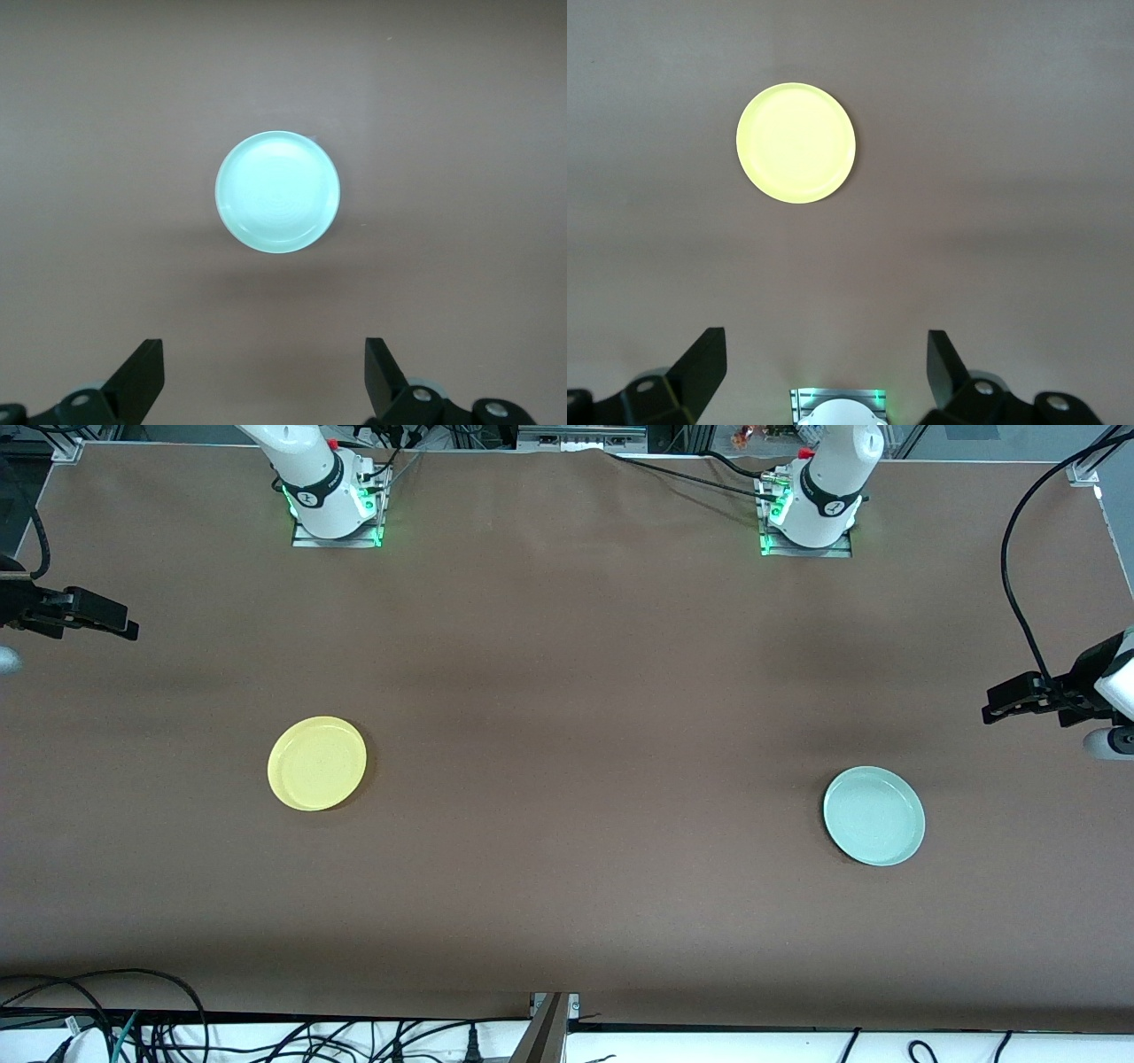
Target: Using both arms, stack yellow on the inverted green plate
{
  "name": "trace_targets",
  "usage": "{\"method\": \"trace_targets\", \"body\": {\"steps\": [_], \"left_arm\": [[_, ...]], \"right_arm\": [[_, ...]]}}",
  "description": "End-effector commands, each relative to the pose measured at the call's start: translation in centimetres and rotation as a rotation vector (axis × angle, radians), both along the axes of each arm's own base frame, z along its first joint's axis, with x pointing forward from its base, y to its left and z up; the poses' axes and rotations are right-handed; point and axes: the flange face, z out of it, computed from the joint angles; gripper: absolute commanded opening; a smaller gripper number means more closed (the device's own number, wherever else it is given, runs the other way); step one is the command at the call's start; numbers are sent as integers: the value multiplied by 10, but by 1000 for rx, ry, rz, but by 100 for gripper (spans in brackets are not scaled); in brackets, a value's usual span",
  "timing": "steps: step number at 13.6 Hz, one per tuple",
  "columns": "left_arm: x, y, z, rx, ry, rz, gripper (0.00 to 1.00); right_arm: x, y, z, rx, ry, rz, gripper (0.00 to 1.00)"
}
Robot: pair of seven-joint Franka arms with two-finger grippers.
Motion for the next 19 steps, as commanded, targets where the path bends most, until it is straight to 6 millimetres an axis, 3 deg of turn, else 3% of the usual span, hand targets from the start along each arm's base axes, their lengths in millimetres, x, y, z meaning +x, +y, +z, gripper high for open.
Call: {"method": "trace_targets", "body": {"steps": [1, 6, 11, 14, 16, 19], "left_arm": [[2, -6, 1, -30, -15, -25, 100], [15, 1, -10, 48, -57, -31, 100], [20, -9, -20, 49, -44, -38, 100], [33, -19, -59, 55, 5, -22, 100], [33, -17, -74, 99, 35, -33, 100], [47, -15, -115, 110, 63, -49, 100]], "right_arm": [[1, 1, 1, -4, -4, 18, 100], [6, 3, -2, 2, 0, 19, 100], [8, 1, -6, -4, 7, 15, 100], [9, 1, -6, -6, 4, 13, 100], [12, 2, -12, -4, 13, 12, 100], [13, 3, -13, -3, 10, 13, 100]]}}
